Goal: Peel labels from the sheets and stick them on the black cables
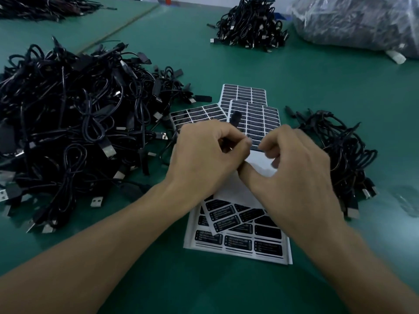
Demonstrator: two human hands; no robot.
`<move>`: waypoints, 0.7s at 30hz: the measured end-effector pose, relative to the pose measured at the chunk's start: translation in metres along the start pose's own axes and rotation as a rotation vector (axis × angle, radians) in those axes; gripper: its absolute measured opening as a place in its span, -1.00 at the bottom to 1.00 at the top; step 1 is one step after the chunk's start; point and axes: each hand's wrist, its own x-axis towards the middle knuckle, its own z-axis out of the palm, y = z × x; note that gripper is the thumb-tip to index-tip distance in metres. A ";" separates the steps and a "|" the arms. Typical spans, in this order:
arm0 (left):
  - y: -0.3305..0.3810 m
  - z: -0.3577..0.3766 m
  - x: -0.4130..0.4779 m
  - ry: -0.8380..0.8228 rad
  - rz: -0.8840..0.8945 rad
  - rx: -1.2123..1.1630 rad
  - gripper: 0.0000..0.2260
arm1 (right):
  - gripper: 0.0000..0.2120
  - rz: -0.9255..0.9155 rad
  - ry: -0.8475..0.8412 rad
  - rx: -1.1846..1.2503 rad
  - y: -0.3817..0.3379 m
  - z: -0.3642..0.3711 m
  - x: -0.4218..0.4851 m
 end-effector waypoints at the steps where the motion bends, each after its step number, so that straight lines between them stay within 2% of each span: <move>1: 0.001 0.001 -0.001 -0.005 0.000 0.008 -0.94 | -0.73 0.007 0.007 0.032 0.001 0.003 0.001; 7: 0.004 0.003 -0.001 0.028 0.008 0.013 -0.94 | -0.75 0.017 0.084 0.065 0.001 0.011 0.009; 12: 0.004 0.004 -0.001 0.032 0.025 0.013 -0.94 | -0.85 0.001 0.077 0.049 0.003 0.010 0.010; 17: 0.003 0.004 -0.001 0.030 0.010 -0.018 -0.95 | -0.87 -0.042 0.085 0.025 0.005 0.012 0.011; 21: 0.004 0.002 0.000 0.009 0.022 -0.039 -0.87 | -0.92 -0.005 0.147 0.096 0.009 0.009 0.013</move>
